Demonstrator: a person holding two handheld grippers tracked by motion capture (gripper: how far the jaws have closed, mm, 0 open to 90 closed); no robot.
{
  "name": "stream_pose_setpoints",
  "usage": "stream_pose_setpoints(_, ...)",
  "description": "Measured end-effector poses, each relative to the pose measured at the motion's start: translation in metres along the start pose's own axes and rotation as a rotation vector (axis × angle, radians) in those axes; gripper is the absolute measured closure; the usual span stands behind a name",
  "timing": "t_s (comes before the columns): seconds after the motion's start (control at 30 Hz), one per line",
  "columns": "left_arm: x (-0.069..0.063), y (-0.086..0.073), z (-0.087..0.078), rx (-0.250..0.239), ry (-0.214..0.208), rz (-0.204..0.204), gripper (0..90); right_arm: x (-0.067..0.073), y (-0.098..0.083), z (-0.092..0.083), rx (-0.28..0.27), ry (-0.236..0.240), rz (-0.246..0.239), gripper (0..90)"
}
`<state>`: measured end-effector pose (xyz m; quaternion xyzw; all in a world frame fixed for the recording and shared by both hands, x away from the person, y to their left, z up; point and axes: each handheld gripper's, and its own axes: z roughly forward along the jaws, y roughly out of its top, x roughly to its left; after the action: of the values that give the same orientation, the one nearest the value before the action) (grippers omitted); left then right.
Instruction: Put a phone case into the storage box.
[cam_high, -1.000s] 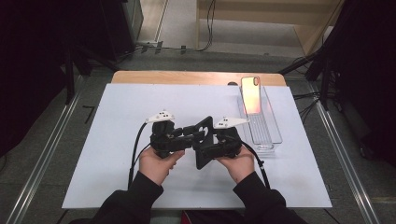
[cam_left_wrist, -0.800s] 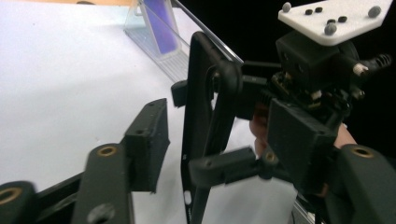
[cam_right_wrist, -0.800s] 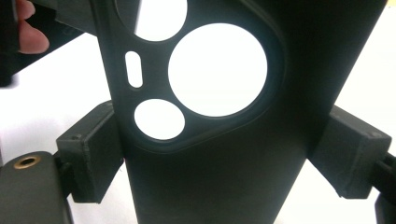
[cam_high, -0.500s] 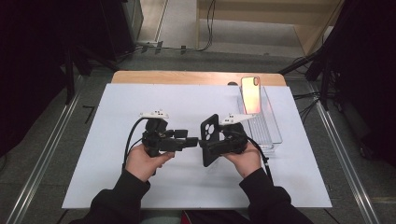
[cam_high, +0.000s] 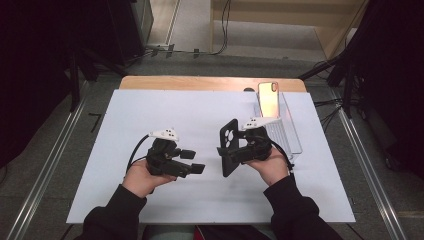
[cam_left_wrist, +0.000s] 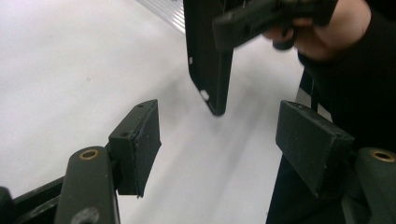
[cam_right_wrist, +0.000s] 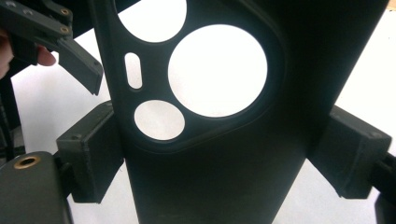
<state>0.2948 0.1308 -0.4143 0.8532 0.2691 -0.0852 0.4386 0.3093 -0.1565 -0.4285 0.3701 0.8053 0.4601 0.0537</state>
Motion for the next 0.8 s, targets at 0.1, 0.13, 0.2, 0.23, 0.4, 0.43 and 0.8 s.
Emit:
stream_pose_setpoints(0.1, 0.001, -0.007, 0.0, 0.008, 0.01, 0.027, 30.6, -0.002, 0.001, -0.003, 0.002, 0.012, -0.002, 11.0)
stream_pose_setpoints(0.13, 0.002, -0.01, 0.0, 0.003, 0.018, 0.039, 30.7, -0.001, 0.001, -0.004, 0.0, 0.016, 0.0, 10.9)
stream_pose_setpoints(0.2, 0.004, -0.016, -0.001, -0.001, 0.017, 0.053, 30.6, -0.001, 0.002, -0.006, -0.007, 0.017, -0.01, 10.9)
stream_pose_setpoints(0.23, 0.005, -0.018, -0.001, -0.003, 0.016, 0.051, 30.6, -0.001, 0.003, -0.006, -0.003, 0.013, -0.014, 10.9)
stream_pose_setpoints(0.4, 0.009, -0.03, -0.001, 0.012, 0.015, 0.055, 30.6, -0.001, 0.004, -0.007, 0.007, 0.024, -0.014, 11.0)
stream_pose_setpoints(0.43, 0.009, -0.033, -0.002, 0.021, 0.016, 0.06, 30.6, -0.001, 0.004, -0.008, 0.007, 0.025, -0.014, 11.0)
stream_pose_setpoints(0.8, 0.016, -0.061, -0.012, 0.051, 0.05, 0.042, 30.6, -0.001, 0.004, -0.009, 0.02, 0.037, -0.018, 11.0)
